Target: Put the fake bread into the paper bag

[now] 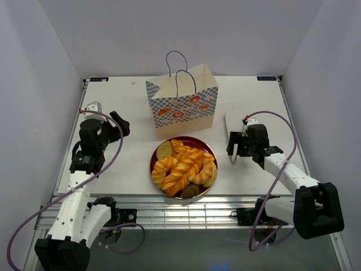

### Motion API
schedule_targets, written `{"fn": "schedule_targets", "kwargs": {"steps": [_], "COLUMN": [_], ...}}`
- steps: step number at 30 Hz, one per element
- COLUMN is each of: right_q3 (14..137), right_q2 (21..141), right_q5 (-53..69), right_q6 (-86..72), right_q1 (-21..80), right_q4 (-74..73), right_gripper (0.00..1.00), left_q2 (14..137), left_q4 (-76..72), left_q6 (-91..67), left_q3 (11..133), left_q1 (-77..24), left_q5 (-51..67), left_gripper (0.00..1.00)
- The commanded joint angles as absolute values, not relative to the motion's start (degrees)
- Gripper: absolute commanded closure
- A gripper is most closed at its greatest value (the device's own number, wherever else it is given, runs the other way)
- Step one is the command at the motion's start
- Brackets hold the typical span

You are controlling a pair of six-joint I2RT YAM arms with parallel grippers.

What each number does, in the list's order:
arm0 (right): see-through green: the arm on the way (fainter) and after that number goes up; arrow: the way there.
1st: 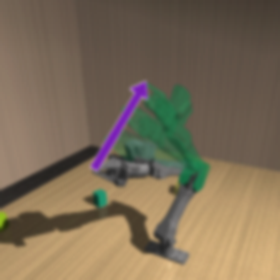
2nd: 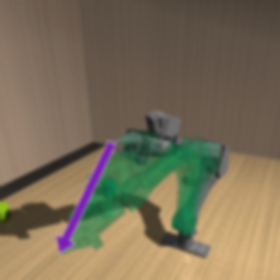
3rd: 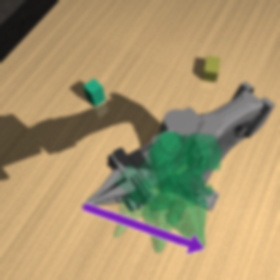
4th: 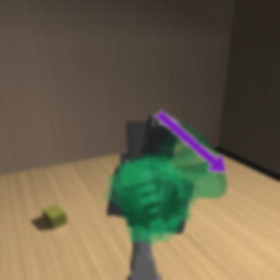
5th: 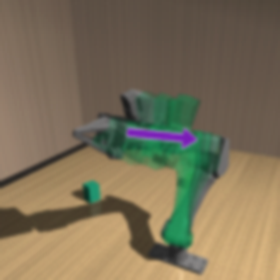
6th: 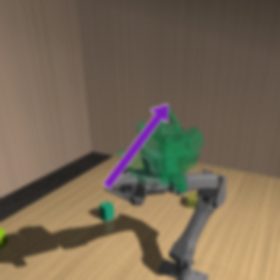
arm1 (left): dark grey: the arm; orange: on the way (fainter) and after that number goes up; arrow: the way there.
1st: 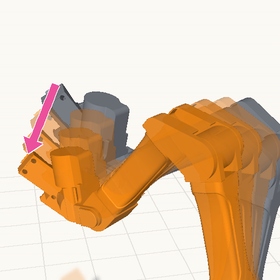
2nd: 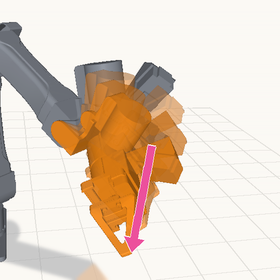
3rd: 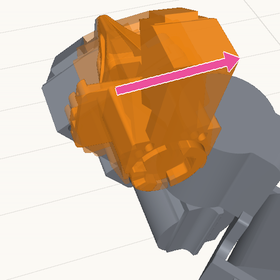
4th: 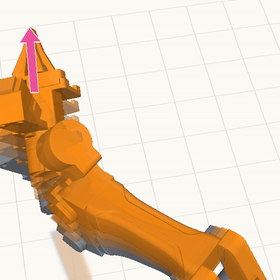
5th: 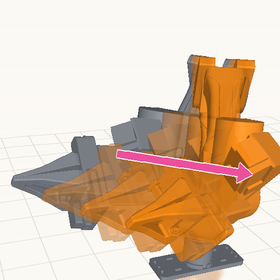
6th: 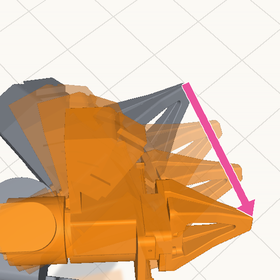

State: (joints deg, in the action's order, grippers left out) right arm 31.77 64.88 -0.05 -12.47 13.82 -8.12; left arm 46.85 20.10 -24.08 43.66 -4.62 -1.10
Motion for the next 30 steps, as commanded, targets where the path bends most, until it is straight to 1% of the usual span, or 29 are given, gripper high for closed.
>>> {"fn": "schedule_targets", "kwargs": {"steps": [1, 4, 5, 19, 25, 30], "right_q3": [34.45, 35.51, 35.59, 42.18, 44.56, 46.40], "right_q2": [67.49, 69.60, 70.13, 82.08, 85.33, 88.06], "right_q5": [-2.98, -5.79, -6.24, -8.26, -9.93, -10.02], "right_q6": [-10.90, -12.21, -12.48, -11.16, -11.25, -11.16], "right_q1": [15.12, 15.38, 15.38, 15.38, 15.38, 15.38], "right_q4": [-5.80, -5.80, -5.37, -1.41, -0.70, 0.08], "right_gripper": [0.10, 0.10, 0.10, 0.10, 0.04, 0.02], "left_q2": [45.70, 45.88, 45.97, 46.23, 46.76, 47.11], "left_q4": [19.60, 19.51, 19.51, 19.07, 18.98, 18.98], "left_q6": [-24.52, -24.52, -24.52, -24.70, -24.61, -24.52], "left_q3": [45.62, 45.53, 45.53, 45.35, 45.53, 45.53], "left_q1": [-4.66, -4.66, -4.66, -4.75, -4.75, -4.75], "left_q5": [-0.09, -0.09, 2.00, 4.39, 5.27, 5.80], "left_gripper": [0.02, 0.02, 0.02, 0.02, 0.02, 0.02]}}
